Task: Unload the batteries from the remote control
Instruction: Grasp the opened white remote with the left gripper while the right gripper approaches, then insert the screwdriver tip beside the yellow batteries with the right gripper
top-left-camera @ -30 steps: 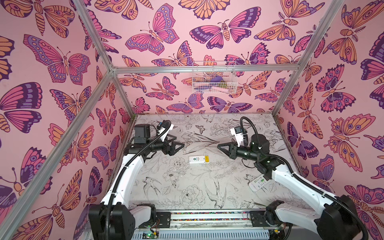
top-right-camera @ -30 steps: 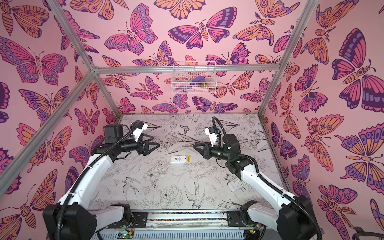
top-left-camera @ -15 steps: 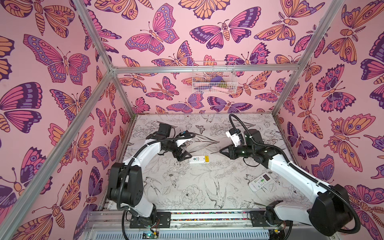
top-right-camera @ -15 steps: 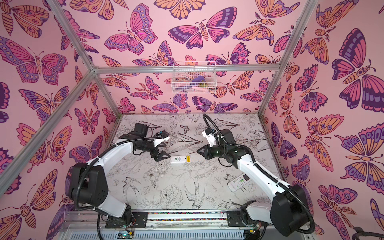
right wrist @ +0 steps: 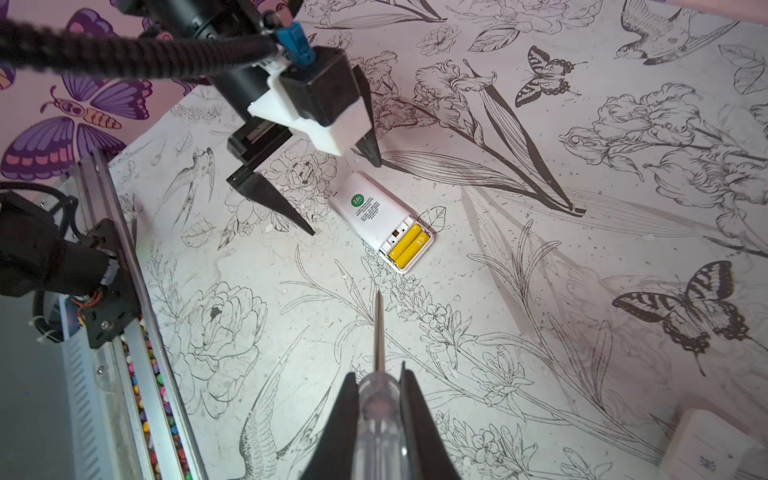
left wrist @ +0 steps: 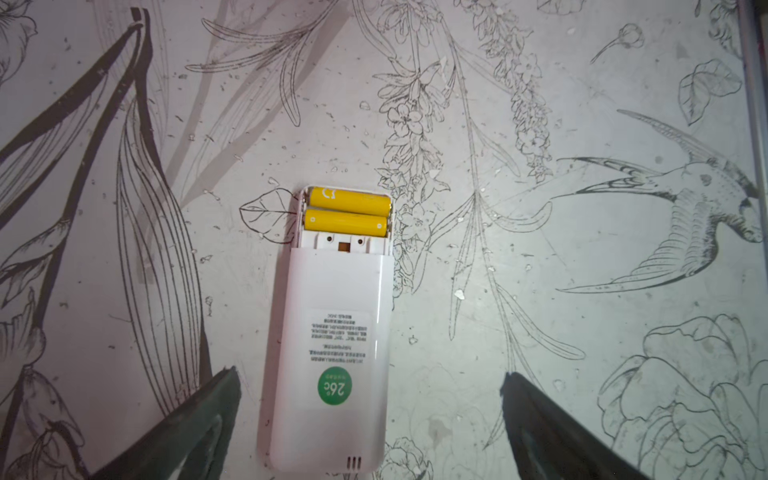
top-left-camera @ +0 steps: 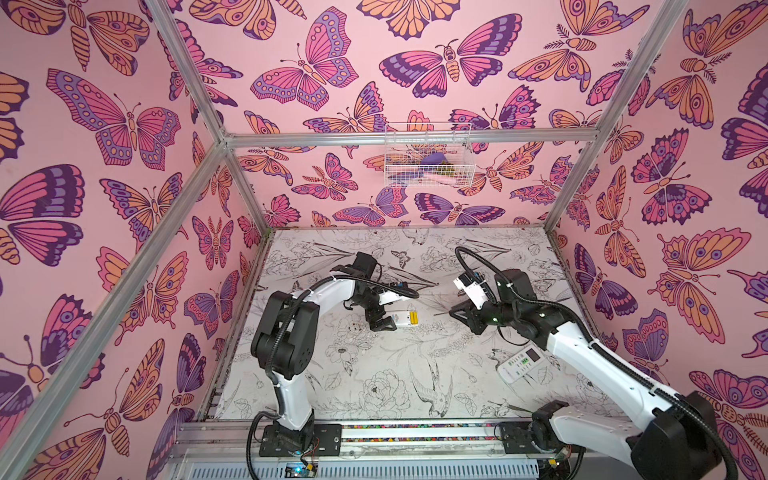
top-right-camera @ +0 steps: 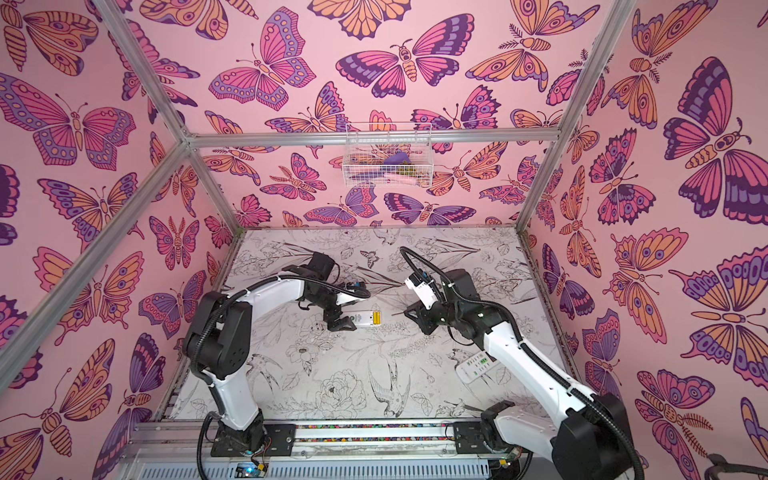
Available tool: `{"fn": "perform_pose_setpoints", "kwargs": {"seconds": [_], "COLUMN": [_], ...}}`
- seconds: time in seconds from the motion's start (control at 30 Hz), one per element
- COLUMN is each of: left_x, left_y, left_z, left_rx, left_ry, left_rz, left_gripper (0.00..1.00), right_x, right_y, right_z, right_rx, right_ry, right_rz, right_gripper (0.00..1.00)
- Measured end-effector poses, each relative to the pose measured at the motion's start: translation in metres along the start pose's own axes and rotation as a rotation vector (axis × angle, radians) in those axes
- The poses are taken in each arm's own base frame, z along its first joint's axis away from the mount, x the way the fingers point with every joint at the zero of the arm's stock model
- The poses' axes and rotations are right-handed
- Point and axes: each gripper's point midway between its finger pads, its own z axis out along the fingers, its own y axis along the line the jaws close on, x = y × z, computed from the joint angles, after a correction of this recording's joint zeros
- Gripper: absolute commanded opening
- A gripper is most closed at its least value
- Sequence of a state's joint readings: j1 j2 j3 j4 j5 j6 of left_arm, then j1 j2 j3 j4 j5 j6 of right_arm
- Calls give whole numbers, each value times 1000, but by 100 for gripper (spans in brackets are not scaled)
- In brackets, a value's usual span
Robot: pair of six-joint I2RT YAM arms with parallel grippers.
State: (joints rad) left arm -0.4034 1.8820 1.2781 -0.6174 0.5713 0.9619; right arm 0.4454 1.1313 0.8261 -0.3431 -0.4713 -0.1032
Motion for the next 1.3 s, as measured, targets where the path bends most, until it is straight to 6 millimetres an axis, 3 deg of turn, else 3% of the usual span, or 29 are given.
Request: {"fn": "perform_pose_setpoints", "kwargs": {"seconds": [0.17, 0.37, 0.47, 0.63, 0.7, 0.83, 1.0, 1.3], "left_x": [8, 14, 13, 15, 16, 23, 31, 30], "left_y": [2, 4, 3, 0, -6, -29, -64, -71], "left_z": [21, 41, 44, 44, 43, 41, 39, 41], "left_rx": [8, 4, -5, -9, -9, 15, 63, 69], "left_ry": [60, 133, 145, 149, 148, 165, 195, 202], "left_rz": [26, 72, 108, 135, 143, 146, 161, 175], "left_gripper": [100, 90, 80, 54, 51, 51, 52, 61], "right_x": [10, 27, 30, 25, 25, 31, 55, 84], "right_y": [-1, -4, -4, -2, 1, 15, 36, 66], "right_z": [-4, -1, -1, -3, -3, 2, 12, 32], "right_rx": [25, 39, 43, 43, 40, 3, -70, -206], "right_ry": [3, 15, 16, -3, -3, 18, 70, 103], "right_rz": [-61, -77, -82, -117, -138, -221, -337, -487], "right_gripper": [0, 0, 0, 0, 0, 0, 0, 0]}}
